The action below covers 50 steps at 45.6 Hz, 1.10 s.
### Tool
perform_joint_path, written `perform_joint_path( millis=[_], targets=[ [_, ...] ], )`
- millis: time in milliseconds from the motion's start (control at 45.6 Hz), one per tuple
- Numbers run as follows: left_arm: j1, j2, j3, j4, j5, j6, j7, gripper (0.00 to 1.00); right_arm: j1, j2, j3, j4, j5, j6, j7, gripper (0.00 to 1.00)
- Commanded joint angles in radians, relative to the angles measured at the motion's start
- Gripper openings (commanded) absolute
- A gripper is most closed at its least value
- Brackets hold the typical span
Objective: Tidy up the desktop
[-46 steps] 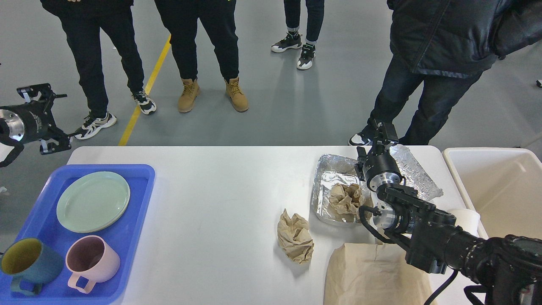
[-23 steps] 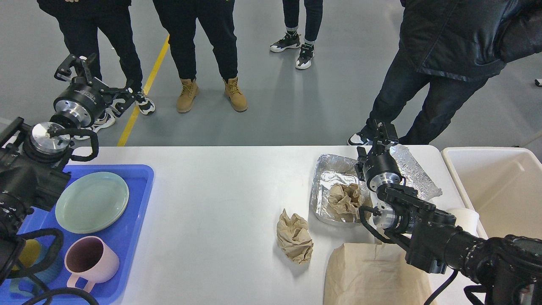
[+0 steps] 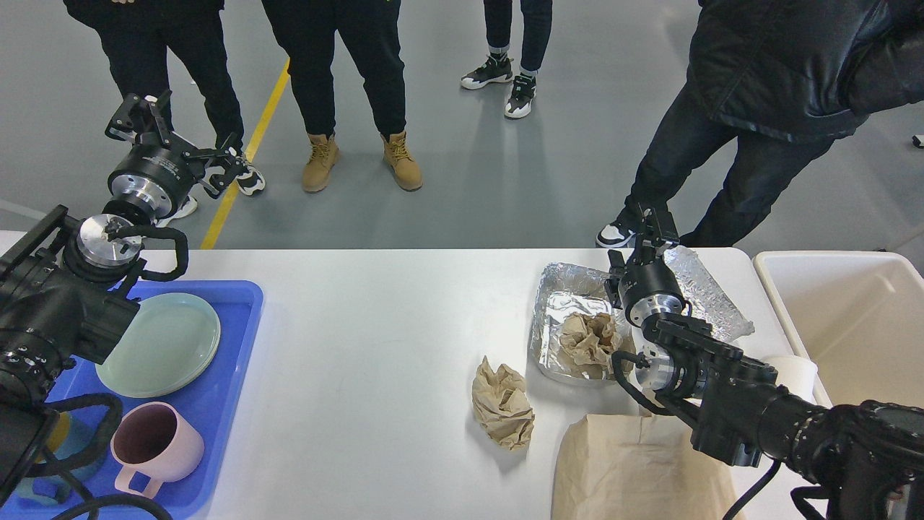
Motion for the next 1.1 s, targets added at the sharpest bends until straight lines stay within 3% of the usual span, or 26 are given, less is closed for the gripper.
perform_joint_path(
  millis=[0,745,811,1074],
  targets=[
    [-0.005,0.004,0.000,-0.001,0.003,-0.015,-0.007,0.96,0.000,0.000,0.000,0.000,0.000,0.000,0.000,1.00],
    [0.007,-0.010,0.000,-0.003,0.003,-0.027,-0.011,0.96,0.000,0.000,0.000,0.000,0.000,0.000,0.000,1.00],
    [0.015,-0.010,0.002,-0.008,0.003,-0.053,-0.010,0.96,0.000,0.000,0.000,0.000,0.000,0.000,0.000,1.00],
    [0.099,-0.013,0.000,-0.008,-0.001,-0.282,-0.011,0.96,0.000,0.000,0.000,0.000,0.000,0.000,0.000,1.00]
  ],
)
